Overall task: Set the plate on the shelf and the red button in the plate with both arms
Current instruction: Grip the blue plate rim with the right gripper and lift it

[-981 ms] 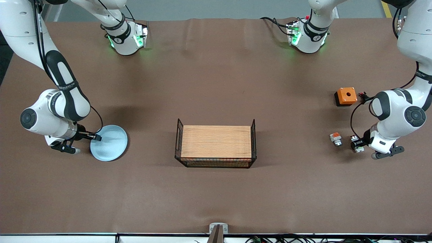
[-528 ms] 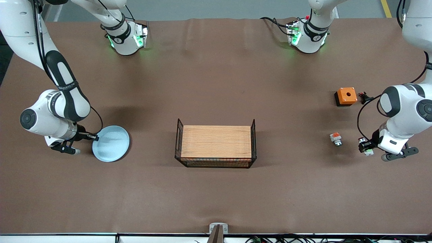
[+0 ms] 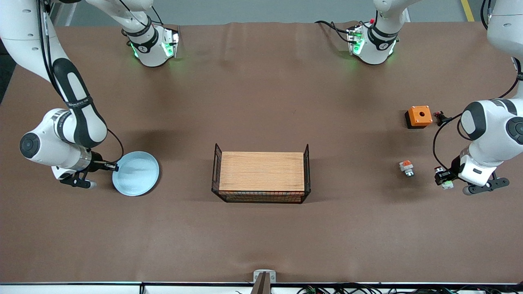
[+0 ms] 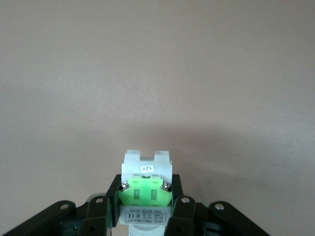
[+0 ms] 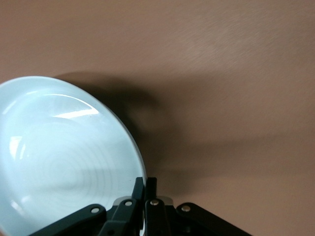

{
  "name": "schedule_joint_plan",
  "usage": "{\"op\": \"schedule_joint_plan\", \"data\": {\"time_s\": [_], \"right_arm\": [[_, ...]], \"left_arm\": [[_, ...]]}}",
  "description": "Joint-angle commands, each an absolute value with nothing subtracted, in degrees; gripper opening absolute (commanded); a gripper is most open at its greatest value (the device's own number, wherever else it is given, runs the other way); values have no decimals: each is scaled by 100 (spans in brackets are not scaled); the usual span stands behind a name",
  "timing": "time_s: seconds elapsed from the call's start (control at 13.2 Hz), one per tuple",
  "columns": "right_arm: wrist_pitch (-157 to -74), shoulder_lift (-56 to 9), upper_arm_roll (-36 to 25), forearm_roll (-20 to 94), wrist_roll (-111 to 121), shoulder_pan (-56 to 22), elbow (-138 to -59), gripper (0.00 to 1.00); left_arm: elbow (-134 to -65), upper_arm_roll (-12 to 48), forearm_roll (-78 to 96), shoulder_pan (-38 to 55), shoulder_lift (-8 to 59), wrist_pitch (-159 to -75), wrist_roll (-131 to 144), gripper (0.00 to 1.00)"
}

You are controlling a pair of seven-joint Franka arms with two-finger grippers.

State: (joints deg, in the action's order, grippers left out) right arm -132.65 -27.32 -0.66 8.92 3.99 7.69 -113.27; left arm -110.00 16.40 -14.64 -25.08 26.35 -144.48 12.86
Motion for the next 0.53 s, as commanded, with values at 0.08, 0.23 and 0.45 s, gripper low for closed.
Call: {"op": "schedule_joint_plan", "data": {"time_s": [0.08, 0.23, 0.45], "right_arm": [[-11913, -1708, -79, 1028, 343, 712, -11557, 0], [-11402, -1085, -79, 1028, 160, 712, -11846, 0], [-10909, -135, -62, 1028, -507, 555, -12426, 0]], "left_arm": [[-11012, 1863, -1529, -2540, 2426, -14379, 1625, 0], [-11004, 1881, -1529, -2540, 2338, -14152, 1670, 0], [-10899, 1942, -1529, -2540, 2320, -14071, 1687, 0]]}}
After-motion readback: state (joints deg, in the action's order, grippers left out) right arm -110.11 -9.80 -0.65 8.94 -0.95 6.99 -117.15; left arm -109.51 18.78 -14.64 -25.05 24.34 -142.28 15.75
